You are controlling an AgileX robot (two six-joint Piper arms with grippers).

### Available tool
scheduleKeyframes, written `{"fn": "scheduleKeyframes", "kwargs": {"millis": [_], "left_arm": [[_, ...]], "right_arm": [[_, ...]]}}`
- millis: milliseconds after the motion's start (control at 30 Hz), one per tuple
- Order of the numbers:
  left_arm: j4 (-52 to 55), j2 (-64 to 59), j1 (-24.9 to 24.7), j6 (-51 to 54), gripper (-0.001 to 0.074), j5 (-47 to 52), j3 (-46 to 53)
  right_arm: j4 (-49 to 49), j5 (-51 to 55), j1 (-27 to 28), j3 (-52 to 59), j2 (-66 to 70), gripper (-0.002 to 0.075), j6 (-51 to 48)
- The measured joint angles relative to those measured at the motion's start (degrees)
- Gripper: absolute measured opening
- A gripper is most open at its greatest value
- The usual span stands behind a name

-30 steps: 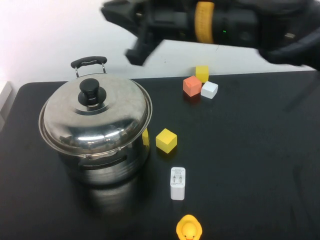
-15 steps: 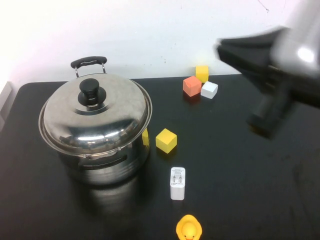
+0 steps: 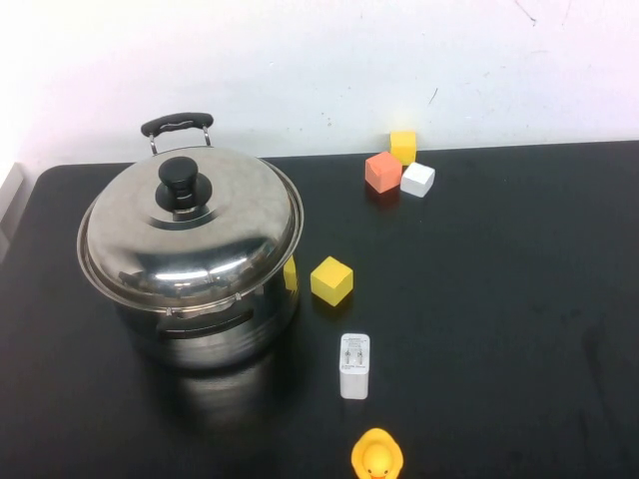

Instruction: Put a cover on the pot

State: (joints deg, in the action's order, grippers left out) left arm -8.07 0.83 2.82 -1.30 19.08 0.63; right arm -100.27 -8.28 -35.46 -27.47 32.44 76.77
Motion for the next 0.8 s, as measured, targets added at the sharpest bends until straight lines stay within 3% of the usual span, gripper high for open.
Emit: {"fn": "scheduleKeyframes", "kwargs": {"millis": [367, 467, 567, 700, 800], "left_arm": [[0.0, 0.0, 0.0, 0.0, -0.0002, 0.0, 0.0], [0.0, 0.0, 0.0, 0.0, -0.0002, 0.0, 0.0], [0.0, 0.0, 0.0, 0.0, -0.0002, 0.0, 0.0], [0.0, 0.0, 0.0, 0.0, -0.0002, 0.0, 0.0], [0.0, 0.0, 0.0, 0.0, -0.0002, 0.0, 0.0]], "right_arm": [[0.9, 5.4, 0.0, 8.5, -12.5, -0.0002, 5.6], [8.2, 6.3, 0.0, 10.1, -13.7, -0.0002, 0.4], [31.5, 9.7, 0.0, 10.7, -13.7, -0.0002, -24.7], [78.0, 21.8, 0.0, 10.8, -14.0, -0.0002, -70.7], [99.0, 30.6, 0.0, 11.9, -15.0, -0.0002, -87.3]]}}
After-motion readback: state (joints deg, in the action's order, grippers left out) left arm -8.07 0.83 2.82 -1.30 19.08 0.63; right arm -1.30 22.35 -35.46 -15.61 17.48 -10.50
